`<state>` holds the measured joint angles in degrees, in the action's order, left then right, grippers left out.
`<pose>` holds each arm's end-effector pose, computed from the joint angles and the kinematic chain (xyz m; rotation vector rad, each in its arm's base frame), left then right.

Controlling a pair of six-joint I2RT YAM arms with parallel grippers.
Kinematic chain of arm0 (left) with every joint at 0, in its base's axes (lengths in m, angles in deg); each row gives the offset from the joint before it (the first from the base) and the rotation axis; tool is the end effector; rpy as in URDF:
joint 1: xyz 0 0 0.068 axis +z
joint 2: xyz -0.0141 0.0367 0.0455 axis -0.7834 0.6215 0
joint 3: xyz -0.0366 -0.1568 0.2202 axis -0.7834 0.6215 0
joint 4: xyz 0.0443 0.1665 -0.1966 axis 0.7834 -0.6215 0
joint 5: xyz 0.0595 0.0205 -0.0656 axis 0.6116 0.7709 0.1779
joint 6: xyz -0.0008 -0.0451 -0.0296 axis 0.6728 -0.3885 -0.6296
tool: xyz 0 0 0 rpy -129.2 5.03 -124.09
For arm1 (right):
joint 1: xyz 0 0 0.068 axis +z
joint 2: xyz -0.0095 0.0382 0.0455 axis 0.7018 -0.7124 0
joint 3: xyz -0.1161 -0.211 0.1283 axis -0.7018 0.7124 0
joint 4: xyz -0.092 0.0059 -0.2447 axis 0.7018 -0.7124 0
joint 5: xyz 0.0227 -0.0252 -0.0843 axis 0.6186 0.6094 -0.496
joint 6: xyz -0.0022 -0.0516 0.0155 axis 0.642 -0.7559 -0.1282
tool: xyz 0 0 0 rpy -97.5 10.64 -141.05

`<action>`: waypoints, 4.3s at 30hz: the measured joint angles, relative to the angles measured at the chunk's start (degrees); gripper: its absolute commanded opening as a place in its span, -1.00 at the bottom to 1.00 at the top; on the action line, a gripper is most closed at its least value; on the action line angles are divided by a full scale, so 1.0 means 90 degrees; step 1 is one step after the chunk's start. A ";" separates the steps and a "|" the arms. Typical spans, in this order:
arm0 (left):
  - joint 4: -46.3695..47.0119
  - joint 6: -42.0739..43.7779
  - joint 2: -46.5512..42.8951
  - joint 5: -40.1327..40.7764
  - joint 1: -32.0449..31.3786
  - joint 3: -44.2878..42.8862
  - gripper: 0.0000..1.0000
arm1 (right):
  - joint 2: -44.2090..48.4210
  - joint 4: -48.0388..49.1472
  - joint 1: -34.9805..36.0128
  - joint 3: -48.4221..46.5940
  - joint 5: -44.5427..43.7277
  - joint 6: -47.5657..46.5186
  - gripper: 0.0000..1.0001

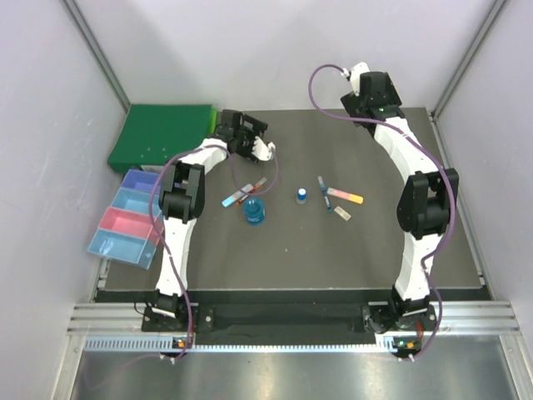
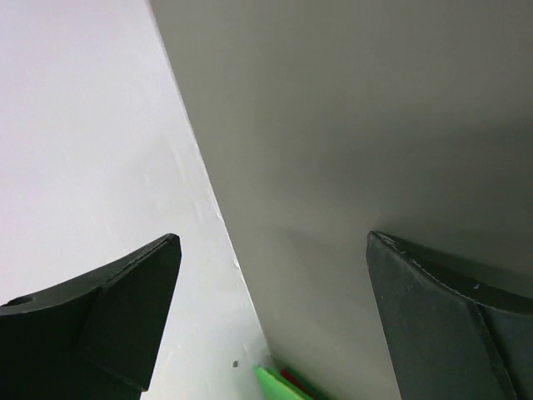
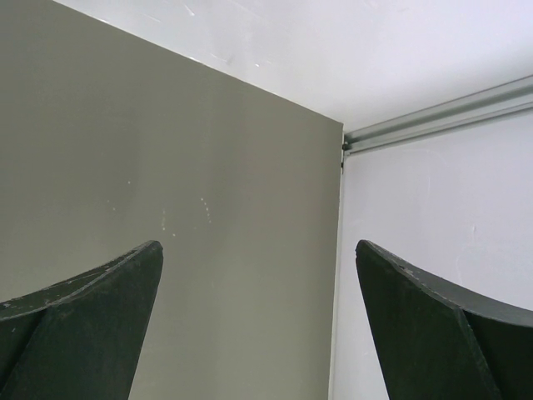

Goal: Sort the stationery into containers
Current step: Move the storage box to the center of the board.

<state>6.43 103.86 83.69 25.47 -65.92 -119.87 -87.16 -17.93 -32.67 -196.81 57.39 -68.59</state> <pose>0.5303 -0.1511 0.1528 1.9173 1.0216 0.3539 0.4745 0.0851 0.3248 -0.4498 2.0181 -0.6049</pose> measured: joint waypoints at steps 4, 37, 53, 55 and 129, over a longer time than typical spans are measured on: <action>-0.1120 0.0993 -0.0027 0.0138 0.0049 -0.0374 0.98 | 0.0000 0.0000 0.0000 0.0002 0.0000 0.0000 0.99; -0.3077 -0.2788 -0.6550 0.1022 0.1061 0.3398 0.98 | 0.0597 -0.0182 0.0000 -0.0066 0.0437 0.0007 0.99; -0.5999 -0.0571 -0.6574 0.1661 0.1987 0.3730 0.98 | 0.0614 -0.0172 0.0163 -0.0002 0.0678 -0.0002 0.99; -0.6098 -0.0461 -0.6462 0.1729 0.2159 0.3725 0.98 | 0.0624 -0.0158 0.0177 0.0061 0.0702 -0.0005 0.99; -0.4745 0.1804 -0.5498 0.1962 0.3801 0.5382 0.00 | 0.0658 -0.0114 0.0712 0.0121 0.0707 -0.0187 0.99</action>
<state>-36.28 120.10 34.21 43.13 -31.71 -71.43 -81.23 -18.96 -26.27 -195.72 63.75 -70.27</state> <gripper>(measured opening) 0.575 0.995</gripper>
